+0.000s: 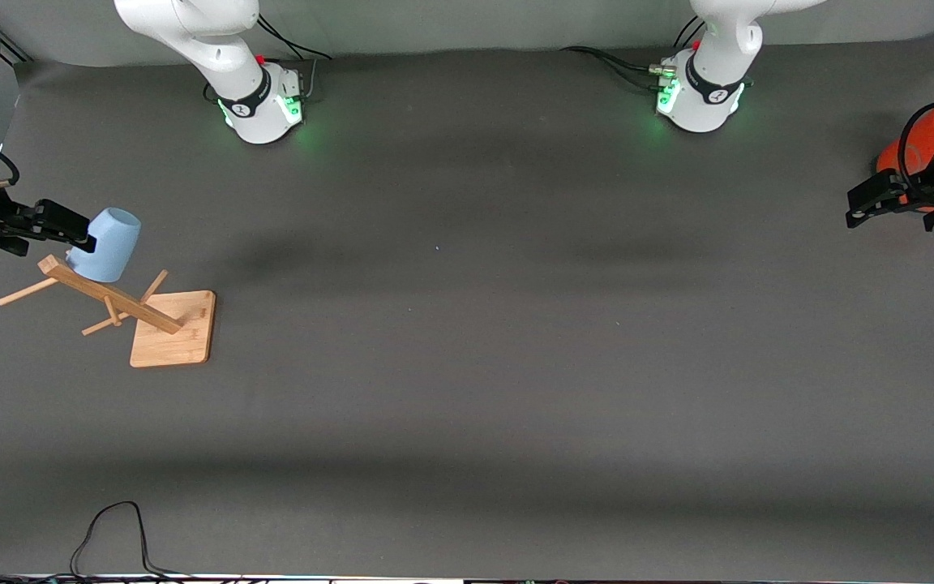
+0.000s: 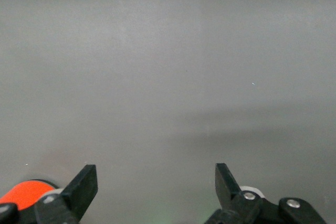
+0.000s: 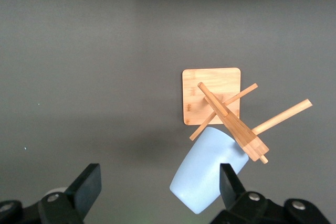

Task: Rotate and upright cup with both arms
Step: 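Reach the right gripper to the blue cup on the wooden stand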

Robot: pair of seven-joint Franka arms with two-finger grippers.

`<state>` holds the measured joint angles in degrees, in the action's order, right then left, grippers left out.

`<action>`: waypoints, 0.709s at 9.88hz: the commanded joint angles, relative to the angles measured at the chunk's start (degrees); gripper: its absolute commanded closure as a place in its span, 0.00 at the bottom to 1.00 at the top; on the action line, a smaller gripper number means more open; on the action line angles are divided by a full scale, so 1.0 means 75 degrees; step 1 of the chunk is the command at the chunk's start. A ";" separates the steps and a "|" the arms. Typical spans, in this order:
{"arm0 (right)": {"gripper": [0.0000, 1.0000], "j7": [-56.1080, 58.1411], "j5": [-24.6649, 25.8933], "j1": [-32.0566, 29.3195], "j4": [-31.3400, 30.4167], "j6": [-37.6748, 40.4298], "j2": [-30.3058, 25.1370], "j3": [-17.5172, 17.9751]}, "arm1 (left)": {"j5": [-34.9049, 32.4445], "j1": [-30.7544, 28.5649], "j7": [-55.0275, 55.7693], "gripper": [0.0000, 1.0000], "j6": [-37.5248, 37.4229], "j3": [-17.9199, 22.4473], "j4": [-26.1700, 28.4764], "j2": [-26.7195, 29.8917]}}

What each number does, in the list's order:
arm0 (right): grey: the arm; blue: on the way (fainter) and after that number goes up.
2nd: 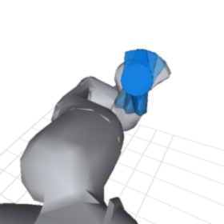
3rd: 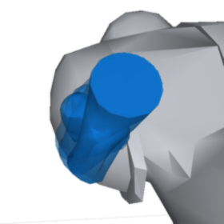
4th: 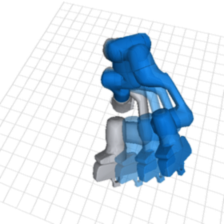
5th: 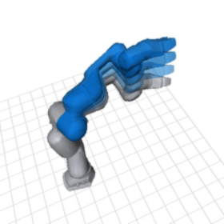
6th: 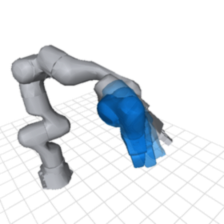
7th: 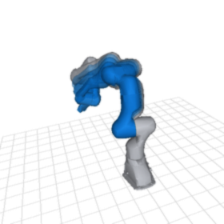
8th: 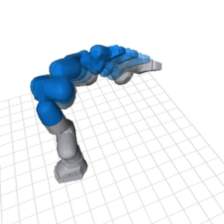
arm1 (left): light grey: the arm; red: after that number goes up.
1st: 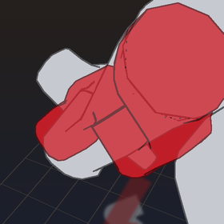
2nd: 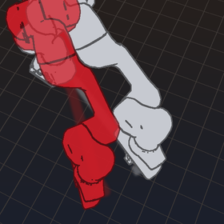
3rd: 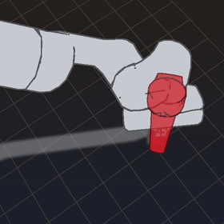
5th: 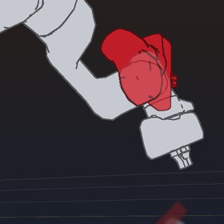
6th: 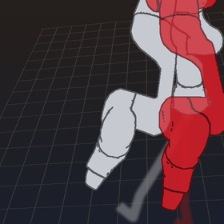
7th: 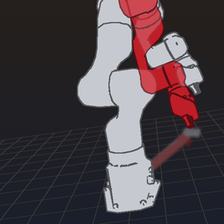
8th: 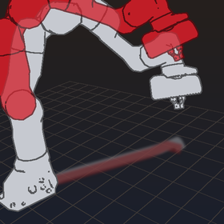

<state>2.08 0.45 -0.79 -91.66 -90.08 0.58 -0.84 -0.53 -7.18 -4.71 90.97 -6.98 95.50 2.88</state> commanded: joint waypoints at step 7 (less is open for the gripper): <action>0.00 0.0110 0.0104 0.0012 -0.0783 -0.0118 -0.0742 -0.0262 | -0.0035 0.0054 0.0006 0.00 -0.0012 0.0005 -0.0089 0.0038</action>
<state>2.08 0.68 -0.82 -92.71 -90.01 -0.32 -1.32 -0.53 -7.18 -4.71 90.97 -7.02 95.46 2.88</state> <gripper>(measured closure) 0.000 0.000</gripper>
